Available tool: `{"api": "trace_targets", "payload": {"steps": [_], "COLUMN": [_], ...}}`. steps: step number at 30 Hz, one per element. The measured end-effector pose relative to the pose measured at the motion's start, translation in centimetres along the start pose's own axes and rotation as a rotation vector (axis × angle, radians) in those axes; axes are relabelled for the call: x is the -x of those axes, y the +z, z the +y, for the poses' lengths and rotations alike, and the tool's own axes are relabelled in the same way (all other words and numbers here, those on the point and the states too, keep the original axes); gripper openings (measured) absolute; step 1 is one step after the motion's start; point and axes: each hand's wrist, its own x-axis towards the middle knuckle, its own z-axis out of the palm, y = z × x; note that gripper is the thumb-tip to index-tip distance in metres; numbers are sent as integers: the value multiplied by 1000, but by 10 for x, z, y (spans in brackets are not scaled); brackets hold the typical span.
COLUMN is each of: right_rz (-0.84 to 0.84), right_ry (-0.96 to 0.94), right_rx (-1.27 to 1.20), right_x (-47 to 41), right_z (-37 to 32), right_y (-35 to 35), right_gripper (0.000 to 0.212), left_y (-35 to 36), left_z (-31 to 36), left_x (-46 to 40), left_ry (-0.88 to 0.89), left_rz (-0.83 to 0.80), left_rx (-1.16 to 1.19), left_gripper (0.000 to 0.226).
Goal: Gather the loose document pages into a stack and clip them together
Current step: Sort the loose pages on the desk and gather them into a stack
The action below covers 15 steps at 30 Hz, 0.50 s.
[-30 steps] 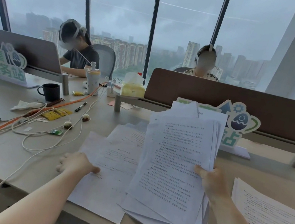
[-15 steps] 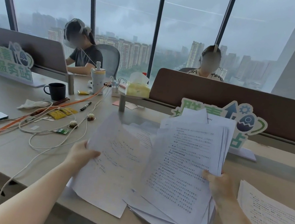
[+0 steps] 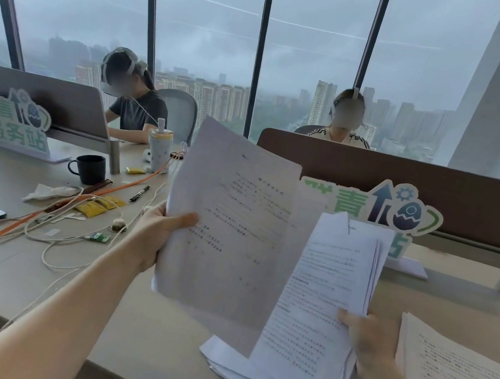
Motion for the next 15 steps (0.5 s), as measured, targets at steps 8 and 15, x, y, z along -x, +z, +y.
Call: {"api": "trace_targets", "payload": {"steps": [8, 15], "right_rz": [-7, -79], "right_ry": [23, -45], "right_rx": [-189, -235], "right_x": [1, 9], "right_z": [-2, -6], "right_y": [3, -6], "right_gripper": [28, 28], "left_y": [56, 69], "left_z": [-78, -109], "left_x": [-1, 6], "left_ry": [-214, -335], "left_rz": [131, 109], "left_rx": [-167, -227], "left_gripper": [32, 29]}}
